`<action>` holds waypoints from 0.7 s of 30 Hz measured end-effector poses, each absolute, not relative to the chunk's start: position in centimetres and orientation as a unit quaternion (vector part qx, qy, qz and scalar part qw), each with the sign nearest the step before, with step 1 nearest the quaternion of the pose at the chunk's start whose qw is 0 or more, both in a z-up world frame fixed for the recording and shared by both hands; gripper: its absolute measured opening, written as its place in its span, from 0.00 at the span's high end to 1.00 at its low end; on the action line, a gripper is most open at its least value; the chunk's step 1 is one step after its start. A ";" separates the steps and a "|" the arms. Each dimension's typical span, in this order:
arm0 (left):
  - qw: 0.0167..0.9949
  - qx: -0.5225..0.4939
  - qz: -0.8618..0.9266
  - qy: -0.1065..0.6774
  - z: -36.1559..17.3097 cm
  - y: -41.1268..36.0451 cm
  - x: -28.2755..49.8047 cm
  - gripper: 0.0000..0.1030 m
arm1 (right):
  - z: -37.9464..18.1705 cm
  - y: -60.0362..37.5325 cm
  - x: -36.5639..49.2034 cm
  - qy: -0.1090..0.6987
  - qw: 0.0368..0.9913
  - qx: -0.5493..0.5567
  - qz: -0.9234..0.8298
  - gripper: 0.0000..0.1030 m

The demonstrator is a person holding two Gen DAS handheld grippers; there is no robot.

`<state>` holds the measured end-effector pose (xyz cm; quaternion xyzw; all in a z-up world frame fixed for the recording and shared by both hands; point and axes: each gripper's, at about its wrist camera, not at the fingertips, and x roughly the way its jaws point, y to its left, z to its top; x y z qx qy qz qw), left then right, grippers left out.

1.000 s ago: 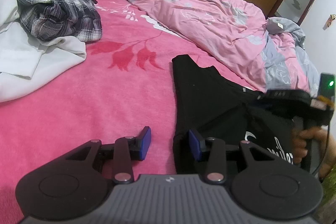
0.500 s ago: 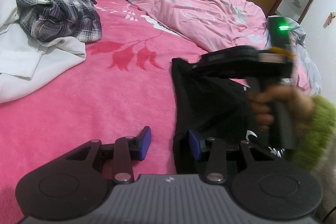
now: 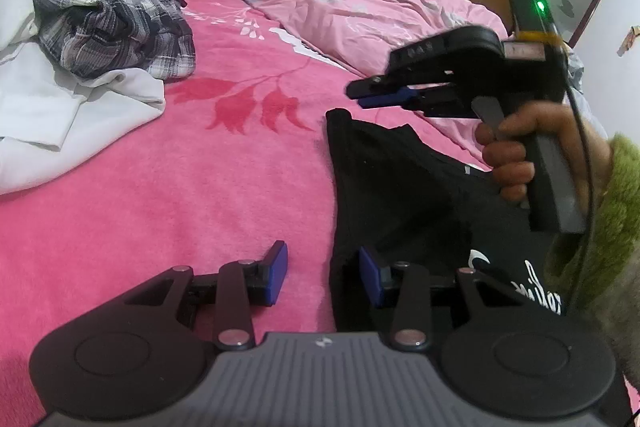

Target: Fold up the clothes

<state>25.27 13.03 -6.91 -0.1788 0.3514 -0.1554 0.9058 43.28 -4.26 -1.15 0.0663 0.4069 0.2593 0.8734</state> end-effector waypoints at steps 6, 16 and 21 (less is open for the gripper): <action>0.904 -0.191 -0.158 0.349 -7.0 13.4 25.3 0.62 | -1.8 -0.3 43.9 0.467 0.850 0.017 0.242 0.75; 0.905 -0.185 -0.159 0.348 -7.1 13.3 25.4 0.75 | -3.0 1.3 44.5 0.486 0.851 -0.045 0.196 0.92; 0.907 -0.185 -0.155 0.346 -7.0 13.3 25.2 0.94 | -2.2 1.3 43.9 0.456 0.866 -0.042 0.202 0.98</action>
